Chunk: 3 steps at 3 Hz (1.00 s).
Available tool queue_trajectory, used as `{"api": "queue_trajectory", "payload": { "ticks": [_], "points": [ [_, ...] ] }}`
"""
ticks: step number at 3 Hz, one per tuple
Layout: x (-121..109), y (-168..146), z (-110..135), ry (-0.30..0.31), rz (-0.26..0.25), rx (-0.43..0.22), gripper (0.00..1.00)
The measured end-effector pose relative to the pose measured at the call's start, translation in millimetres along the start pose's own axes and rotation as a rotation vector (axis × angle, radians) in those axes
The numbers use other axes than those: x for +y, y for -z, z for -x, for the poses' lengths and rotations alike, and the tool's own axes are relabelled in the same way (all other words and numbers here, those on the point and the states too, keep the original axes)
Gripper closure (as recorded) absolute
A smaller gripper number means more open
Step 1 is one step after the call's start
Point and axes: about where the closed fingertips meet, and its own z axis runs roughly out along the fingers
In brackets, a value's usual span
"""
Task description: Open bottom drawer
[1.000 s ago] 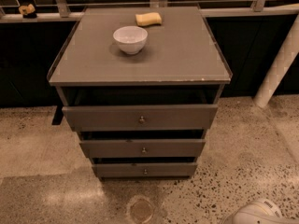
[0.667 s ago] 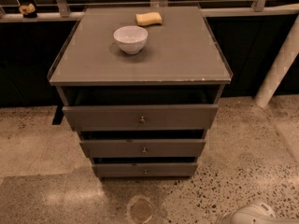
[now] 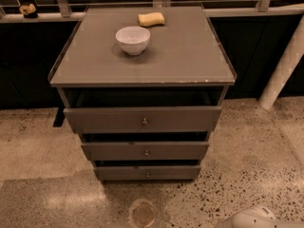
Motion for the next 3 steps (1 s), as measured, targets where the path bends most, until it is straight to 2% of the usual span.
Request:
{"api": "queue_trajectory", "payload": {
  "ticks": [1,2,3],
  "points": [
    [-7.1,-29.8,10.0,0.001,0.069,-0.03,0.0],
    [-20.3,-72.5,40.1,0.084,0.128,-0.081,0.0],
    [-31.6,-81.2,70.3,0.182,0.08,-0.132,0.0]
  ]
}}
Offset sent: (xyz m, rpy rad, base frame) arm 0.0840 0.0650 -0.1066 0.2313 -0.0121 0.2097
